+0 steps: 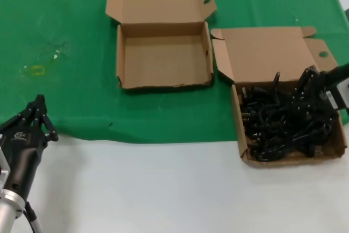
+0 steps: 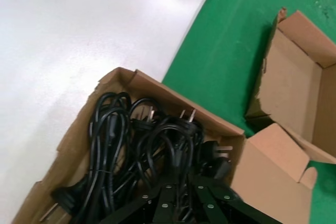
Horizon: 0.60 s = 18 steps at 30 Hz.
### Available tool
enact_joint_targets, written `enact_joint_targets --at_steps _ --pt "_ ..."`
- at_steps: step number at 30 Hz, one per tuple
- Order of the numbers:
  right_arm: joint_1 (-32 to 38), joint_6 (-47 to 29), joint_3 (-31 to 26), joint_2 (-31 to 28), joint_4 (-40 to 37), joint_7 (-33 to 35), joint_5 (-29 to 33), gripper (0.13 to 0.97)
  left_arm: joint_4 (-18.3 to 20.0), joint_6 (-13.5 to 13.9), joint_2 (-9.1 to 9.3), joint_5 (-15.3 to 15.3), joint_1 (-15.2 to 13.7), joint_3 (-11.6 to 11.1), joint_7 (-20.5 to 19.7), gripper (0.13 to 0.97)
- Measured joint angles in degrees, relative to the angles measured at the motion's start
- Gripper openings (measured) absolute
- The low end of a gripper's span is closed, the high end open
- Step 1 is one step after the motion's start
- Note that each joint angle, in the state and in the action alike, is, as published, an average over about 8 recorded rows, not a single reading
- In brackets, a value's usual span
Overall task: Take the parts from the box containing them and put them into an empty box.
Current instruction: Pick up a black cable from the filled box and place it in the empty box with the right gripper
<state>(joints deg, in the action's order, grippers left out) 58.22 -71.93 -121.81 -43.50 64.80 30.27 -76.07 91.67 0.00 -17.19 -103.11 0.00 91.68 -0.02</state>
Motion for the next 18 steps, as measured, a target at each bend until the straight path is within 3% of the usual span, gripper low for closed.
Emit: enact_joint_targets --at_steps 13,18 --pt "1.32 -0.58 -0.94 -0.33 -3.0 1.93 1.81 0.242 0.0 0.0 0.0 0.0 0.0 0.0 0.0 0.144" --pt "1.75 -0.44 -1.17 -0.19 -4.17 2.84 2.33 0.328 0.0 0.0 0.0 0.0 0.0 0.0 0.0 0.144"
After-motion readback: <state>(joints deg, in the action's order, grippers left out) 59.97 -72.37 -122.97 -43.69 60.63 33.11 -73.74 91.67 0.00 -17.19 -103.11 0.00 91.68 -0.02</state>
